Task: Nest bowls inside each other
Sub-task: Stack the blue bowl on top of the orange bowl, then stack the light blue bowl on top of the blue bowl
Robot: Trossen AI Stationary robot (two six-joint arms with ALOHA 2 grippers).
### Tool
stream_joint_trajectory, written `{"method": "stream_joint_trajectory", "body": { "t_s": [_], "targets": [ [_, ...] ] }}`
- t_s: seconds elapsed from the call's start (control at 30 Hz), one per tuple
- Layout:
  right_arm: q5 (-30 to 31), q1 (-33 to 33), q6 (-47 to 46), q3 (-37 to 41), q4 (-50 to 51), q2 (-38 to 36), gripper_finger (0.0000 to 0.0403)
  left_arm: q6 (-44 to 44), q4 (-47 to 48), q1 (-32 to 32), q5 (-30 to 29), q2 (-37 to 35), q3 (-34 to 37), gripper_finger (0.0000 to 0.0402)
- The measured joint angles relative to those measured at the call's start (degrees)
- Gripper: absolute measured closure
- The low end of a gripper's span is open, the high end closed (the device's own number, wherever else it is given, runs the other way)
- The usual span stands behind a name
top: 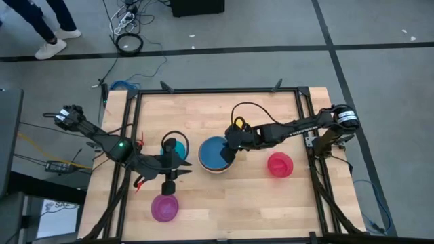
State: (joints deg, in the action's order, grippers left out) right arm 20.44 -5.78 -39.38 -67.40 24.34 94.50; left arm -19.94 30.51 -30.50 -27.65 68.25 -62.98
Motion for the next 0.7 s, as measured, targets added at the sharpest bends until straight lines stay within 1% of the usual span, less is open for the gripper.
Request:
{"method": "stream_joint_trajectory", "body": {
  "t_s": [0.1,0.27,0.33,0.4,0.53,0.6,0.7],
  "targets": [
    [3.0,-1.0,0.3,0.0,0.4,-0.2,0.0250,-0.7,2.4,0.0,-0.1,0.0,0.0,0.0296],
    [8.5,-3.9,0.4,0.0,3.3,-1.8,0.0254,-4.2,15.7,0.0,-0.2,0.3,0.0,0.0296],
    [10.2,-5.5,-0.3,0.0,5.2,-2.8,0.0257,-4.5,19.5,0.0,-0.2,1.3,0.1,0.0296],
    [11.5,-7.4,-1.3,0.0,6.7,-4.1,0.0259,-4.5,20.7,0.0,-0.2,2.0,1.1,0.0296],
    [13.8,-11.7,-3.8,0.0,8.7,-6.5,0.0262,-4.7,20.0,0.3,-0.7,3.8,4.7,0.0296],
    [14.7,-13.9,-5.5,0.0,9.3,-7.5,0.0262,-6.9,20.6,0.8,-1.5,5.4,6.8,0.0296],
    [15.7,-17.0,-9.1,0.0,10.2,-8.2,0.0262,-13.0,20.3,2.0,-2.3,7.6,8.7,0.0296]
  ]
}}
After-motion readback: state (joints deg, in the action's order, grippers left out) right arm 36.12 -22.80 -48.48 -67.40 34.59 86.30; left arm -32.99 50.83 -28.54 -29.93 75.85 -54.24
